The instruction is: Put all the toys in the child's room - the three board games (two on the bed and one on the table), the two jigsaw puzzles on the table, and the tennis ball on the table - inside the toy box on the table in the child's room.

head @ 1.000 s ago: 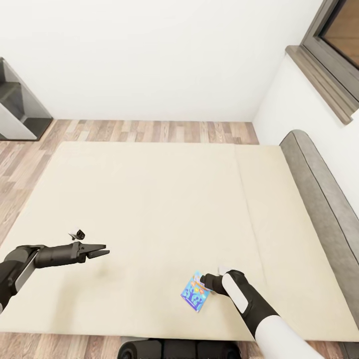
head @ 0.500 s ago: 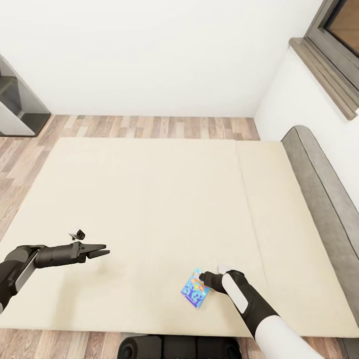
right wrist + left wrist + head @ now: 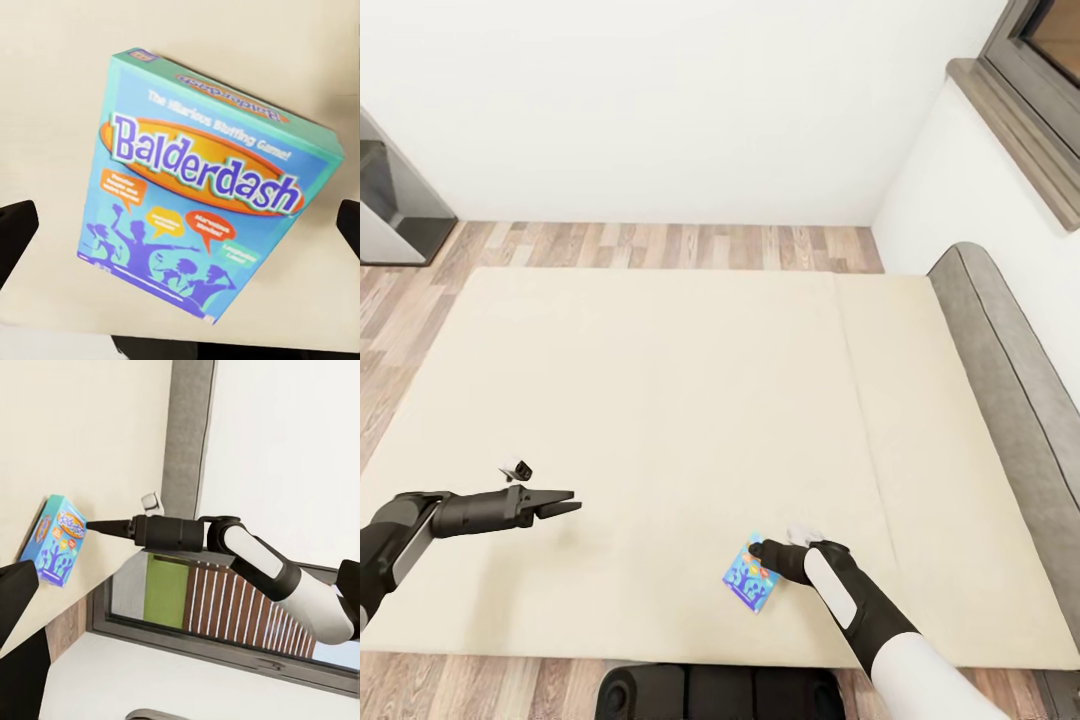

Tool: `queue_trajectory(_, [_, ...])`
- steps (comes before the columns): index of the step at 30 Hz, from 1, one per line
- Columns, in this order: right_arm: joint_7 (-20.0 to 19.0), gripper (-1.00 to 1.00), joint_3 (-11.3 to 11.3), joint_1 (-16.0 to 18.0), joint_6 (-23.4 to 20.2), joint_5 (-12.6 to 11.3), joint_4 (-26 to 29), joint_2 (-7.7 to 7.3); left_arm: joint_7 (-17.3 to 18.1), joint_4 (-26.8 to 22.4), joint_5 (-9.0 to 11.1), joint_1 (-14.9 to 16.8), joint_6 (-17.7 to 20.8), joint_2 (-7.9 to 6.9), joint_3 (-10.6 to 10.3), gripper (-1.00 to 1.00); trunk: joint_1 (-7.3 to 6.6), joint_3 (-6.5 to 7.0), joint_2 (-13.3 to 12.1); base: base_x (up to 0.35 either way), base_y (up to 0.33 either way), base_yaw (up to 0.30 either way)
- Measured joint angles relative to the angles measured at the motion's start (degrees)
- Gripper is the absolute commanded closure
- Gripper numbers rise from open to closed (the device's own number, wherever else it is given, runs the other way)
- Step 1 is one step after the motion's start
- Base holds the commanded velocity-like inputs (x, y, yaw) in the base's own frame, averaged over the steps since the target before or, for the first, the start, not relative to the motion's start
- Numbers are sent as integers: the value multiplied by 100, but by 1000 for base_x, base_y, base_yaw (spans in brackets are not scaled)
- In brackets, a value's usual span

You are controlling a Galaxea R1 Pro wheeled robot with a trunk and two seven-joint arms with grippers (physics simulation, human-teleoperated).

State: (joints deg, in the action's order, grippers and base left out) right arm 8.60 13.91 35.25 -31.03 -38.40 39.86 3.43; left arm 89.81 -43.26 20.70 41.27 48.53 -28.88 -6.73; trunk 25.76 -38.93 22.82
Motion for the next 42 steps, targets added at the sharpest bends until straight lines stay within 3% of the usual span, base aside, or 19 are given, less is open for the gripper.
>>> queue_trajectory(17, [-27,-100,-36,-2,4,-31,-10,-72,0,0,0,0,7,13,-28,-100,0,-160,0,0,0,0])
queue_trajectory(42, [-35,-100,-11,134,113,7,5,1,0,0,-5,0,4,13,-38,-100,0,-395,0,0,0,0])
